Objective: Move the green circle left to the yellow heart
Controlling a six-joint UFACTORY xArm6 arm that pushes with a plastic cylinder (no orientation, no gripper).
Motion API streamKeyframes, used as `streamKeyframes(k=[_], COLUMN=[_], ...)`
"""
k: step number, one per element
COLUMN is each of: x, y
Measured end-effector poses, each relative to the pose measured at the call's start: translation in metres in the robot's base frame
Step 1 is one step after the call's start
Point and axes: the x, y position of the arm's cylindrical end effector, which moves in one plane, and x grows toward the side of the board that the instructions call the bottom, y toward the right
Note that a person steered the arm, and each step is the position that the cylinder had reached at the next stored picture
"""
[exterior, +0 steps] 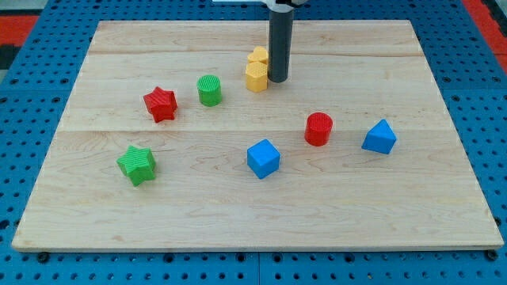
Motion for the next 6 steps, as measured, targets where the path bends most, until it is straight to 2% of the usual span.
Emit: streamKeyframes(k=[1, 2, 3, 4, 5, 6], x=[0.015, 0.057, 0.075, 0.064, 0.013, -0.01], y=[0.026, 0.019, -0.054, -0.121, -0.121, -0.095])
